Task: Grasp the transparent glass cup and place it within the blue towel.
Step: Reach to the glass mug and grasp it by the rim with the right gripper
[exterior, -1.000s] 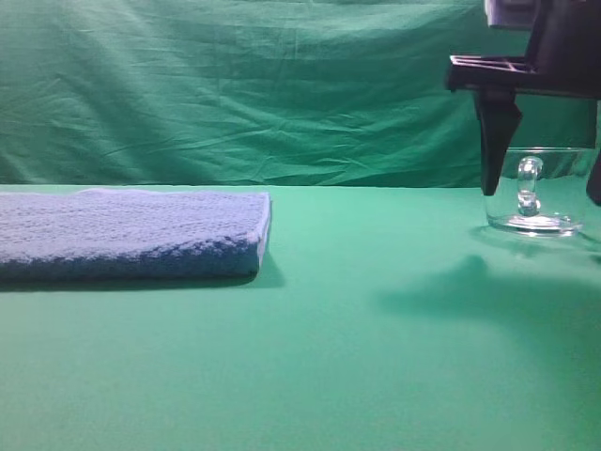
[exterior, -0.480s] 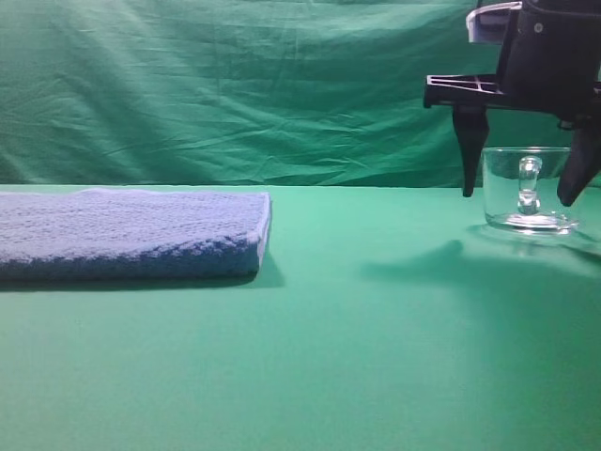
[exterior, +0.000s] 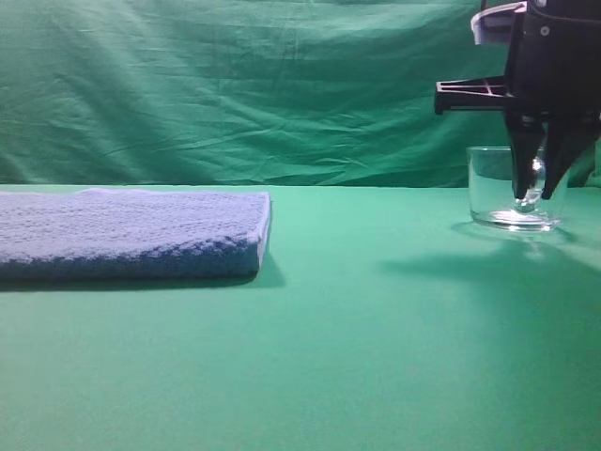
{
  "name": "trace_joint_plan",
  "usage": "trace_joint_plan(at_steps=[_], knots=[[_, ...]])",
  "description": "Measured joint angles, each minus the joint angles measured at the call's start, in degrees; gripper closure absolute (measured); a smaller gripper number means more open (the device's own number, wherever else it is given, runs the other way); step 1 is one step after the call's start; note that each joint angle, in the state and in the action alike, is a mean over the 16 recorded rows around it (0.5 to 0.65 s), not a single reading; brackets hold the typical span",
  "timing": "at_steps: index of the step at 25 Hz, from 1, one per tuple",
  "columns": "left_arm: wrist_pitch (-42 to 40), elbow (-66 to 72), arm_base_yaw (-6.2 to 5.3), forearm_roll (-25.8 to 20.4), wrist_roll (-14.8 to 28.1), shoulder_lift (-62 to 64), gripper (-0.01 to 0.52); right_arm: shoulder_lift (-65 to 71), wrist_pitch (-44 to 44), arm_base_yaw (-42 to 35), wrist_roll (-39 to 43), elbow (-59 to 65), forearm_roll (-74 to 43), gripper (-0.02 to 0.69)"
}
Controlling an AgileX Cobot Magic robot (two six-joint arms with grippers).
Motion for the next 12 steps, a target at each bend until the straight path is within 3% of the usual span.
trace_joint_plan(at_steps=[6, 12], knots=[[0.0, 0.0, 0.0, 0.0, 0.0, 0.0, 0.514, -2.84, 1.11, 0.01, -4.44, -2.28, 0.44, 0.558], [0.0, 0.0, 0.0, 0.0, 0.0, 0.0, 0.514, -6.15, 1.66, 0.98, -16.09, -6.54, 7.19, 0.558]])
